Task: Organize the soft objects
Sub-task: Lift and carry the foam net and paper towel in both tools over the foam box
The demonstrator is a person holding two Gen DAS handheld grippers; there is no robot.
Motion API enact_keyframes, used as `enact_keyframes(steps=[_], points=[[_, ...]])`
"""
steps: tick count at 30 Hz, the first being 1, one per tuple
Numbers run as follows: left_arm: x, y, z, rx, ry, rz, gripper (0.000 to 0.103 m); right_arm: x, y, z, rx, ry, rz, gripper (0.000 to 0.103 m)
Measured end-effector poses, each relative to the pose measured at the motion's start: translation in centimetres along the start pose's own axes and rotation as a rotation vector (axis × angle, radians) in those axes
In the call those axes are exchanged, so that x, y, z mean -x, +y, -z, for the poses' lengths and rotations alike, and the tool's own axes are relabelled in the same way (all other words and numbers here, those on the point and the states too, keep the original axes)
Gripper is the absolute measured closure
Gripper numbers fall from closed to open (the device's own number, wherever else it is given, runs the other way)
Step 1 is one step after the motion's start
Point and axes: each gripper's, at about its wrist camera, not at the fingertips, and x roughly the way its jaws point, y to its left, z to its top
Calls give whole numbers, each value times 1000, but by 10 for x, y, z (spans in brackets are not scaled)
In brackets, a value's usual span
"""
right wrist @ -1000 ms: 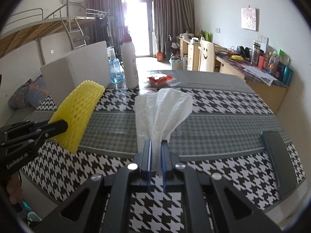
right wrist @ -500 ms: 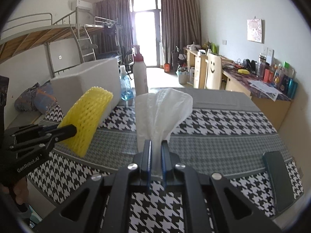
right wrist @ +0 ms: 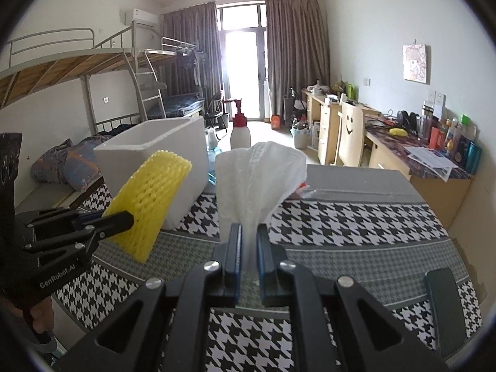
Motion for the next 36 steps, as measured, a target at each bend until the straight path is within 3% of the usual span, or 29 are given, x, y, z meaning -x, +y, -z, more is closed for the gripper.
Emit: enact_keyframes(steps=[15, 36], points=[[17, 9, -11, -3, -33, 5, 92, 3, 16, -18, 35, -34, -26, 91], [25, 35, -38, 9, -111, -61, 92, -9, 24, -45, 59, -69, -49, 91]])
